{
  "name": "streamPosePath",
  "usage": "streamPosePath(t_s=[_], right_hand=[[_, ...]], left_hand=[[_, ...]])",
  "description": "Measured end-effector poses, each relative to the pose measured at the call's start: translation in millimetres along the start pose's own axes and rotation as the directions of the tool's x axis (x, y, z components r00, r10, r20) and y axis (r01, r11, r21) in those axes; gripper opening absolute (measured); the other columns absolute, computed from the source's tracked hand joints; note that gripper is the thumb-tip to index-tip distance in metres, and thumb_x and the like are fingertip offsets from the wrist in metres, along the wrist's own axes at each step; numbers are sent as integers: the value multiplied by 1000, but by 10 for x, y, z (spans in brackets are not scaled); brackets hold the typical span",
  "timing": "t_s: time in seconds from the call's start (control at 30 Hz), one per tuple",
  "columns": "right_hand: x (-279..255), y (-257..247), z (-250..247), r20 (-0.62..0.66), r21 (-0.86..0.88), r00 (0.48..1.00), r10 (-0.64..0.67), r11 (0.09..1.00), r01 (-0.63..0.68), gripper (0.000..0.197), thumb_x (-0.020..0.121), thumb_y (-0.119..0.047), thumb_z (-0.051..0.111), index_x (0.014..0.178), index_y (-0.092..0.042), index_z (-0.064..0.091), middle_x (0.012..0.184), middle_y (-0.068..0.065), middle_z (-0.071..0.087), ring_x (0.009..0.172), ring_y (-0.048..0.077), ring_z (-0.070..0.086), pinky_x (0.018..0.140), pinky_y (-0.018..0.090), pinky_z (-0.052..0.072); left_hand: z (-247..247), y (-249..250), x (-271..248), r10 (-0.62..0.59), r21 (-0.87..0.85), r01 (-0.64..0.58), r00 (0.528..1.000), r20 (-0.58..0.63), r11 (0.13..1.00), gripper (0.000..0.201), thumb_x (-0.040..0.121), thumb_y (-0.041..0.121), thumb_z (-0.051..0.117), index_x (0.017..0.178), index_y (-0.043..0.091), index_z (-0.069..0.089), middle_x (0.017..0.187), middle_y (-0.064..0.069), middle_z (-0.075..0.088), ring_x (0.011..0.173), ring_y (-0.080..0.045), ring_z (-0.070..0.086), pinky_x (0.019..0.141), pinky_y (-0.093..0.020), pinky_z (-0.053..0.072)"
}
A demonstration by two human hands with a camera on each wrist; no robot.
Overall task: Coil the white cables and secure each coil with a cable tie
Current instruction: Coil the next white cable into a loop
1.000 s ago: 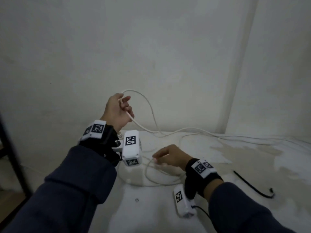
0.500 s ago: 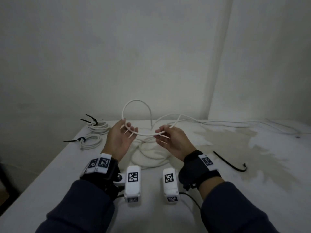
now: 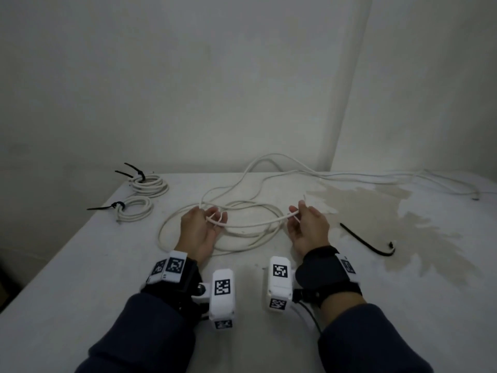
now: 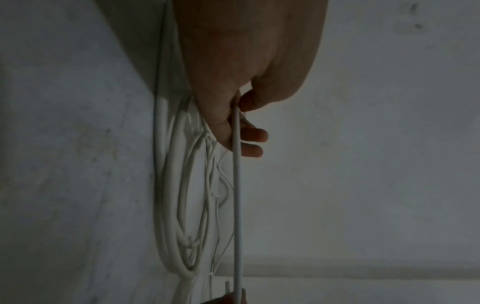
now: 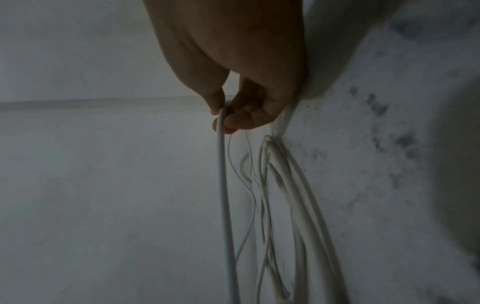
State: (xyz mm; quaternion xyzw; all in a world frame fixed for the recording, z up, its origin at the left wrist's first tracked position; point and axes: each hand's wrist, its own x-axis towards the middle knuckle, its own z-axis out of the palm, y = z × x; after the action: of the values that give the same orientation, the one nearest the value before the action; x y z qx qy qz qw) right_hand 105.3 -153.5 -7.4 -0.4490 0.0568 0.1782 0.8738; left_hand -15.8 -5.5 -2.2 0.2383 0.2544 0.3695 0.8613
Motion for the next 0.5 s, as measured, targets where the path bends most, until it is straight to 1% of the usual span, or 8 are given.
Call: streamPosePath(t_s=[0.1,0.17,0.23,0.27,0.3,0.37,0.43,0.5], right_hand=[[-23,-1,18,66,-58,998,-7,998,11,27,95,-17,59,122,-14,57,79,6,63,64,11,55,47,16,48],[-43,-5,62,107,-69,994,-23,997,31,24,96,-16,57,120,-19,62,70,2,58,59,8,54,55,19,49],[-66,19,119,159,-80,987,5,997,8,21,98,-18,54,115,-23,66,63,0,53,56,9,50,62,25,48],[-82,31,140,196,-77,980,37,997,-22,20,98,-20,54,109,-26,69,63,0,50,56,10,47,63,26,47],[-98,41,158,233,-74,970,66,996,-50,19,98,-21,54,105,-27,70,63,0,47,56,11,44,60,26,46],[-135,43,173,313,-91,946,83,994,-57,16,96,-25,57,103,-23,71,62,-1,42,54,9,38,52,22,37],[-174,43,182,379,-176,923,66,984,2,18,92,-28,62,101,-17,72,61,-3,38,53,7,33,50,20,28],[-217,51,178,421,-265,907,17,959,105,12,87,-22,67,91,-13,74,56,-7,42,55,7,33,51,21,27]], left_hand=[[-14,23,7,63,-5,-63,993,98,998,11,99,0,40,96,7,48,90,-18,59,71,-21,55,56,-26,58],[-30,24,2,92,15,-95,985,147,995,12,99,4,42,97,10,52,91,-16,60,72,-19,56,59,-24,57],[-38,19,24,95,43,-104,981,168,994,14,99,5,43,96,11,56,85,-13,58,64,-14,51,54,-18,53],[-37,19,40,90,48,-100,981,170,994,15,99,5,43,97,10,57,80,-11,55,59,-12,48,50,-16,49],[-42,20,56,80,43,-88,982,173,995,14,99,5,43,97,7,57,76,-9,53,54,-9,45,46,-14,45],[-62,23,80,43,37,-51,979,201,998,16,99,9,44,99,3,58,67,-4,51,42,-5,39,40,-13,36],[-83,23,86,6,104,-33,969,246,994,19,99,14,44,102,4,59,56,3,47,37,-3,32,37,-13,29],[-85,30,57,-38,182,-18,953,301,983,20,99,19,43,102,7,59,48,6,38,35,-3,25,35,-14,21]])
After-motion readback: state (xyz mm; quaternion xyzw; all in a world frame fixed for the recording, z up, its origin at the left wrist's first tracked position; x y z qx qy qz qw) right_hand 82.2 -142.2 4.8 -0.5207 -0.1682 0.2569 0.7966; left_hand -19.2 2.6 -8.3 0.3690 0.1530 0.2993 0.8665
